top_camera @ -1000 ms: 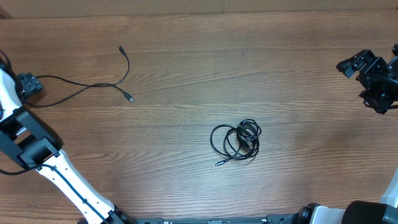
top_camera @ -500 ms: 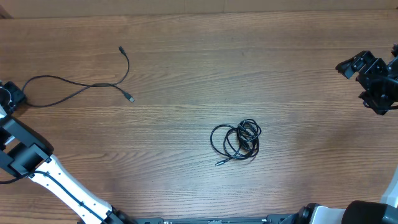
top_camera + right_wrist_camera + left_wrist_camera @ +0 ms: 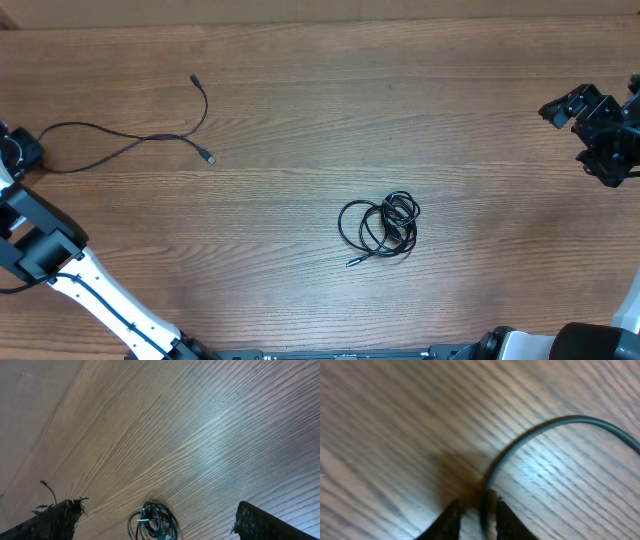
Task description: Untangle cables
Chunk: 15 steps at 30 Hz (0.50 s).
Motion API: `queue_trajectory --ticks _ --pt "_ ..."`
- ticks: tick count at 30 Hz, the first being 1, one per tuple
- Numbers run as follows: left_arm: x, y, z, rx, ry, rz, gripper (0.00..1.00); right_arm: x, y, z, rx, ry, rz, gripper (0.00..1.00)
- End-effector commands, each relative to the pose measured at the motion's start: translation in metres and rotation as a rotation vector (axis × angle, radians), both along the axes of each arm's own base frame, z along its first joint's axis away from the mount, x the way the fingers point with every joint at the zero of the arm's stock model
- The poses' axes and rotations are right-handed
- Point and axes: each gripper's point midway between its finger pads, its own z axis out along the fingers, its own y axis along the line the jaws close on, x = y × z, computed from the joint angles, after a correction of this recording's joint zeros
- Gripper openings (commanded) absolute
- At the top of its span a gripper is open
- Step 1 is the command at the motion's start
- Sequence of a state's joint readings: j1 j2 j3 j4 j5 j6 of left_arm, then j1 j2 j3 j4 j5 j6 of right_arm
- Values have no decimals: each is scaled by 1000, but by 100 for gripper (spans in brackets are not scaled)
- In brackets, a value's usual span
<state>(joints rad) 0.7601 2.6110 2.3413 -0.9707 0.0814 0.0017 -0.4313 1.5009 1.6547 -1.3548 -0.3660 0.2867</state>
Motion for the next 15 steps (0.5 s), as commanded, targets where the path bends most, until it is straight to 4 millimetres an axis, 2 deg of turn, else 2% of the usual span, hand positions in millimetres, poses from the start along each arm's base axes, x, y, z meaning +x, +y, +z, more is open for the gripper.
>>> queue_trajectory --ticks 1,5,7,9,15 --pt "4 -16 -25 -31 37 -50 20 -1 1 1 -11 -3 9 100" --pt "-2 -12 -30 0 81 -37 9 -2 1 1 -12 2 8 100" --pt "-8 -11 -35 6 111 -30 11 -2 1 1 -11 3 8 100" --pt "-14 -10 -42 11 146 -22 24 -2 1 1 -11 4 8 100" --pt "-24 -10 -61 11 204 -19 12 -2 1 1 -11 4 8 100"
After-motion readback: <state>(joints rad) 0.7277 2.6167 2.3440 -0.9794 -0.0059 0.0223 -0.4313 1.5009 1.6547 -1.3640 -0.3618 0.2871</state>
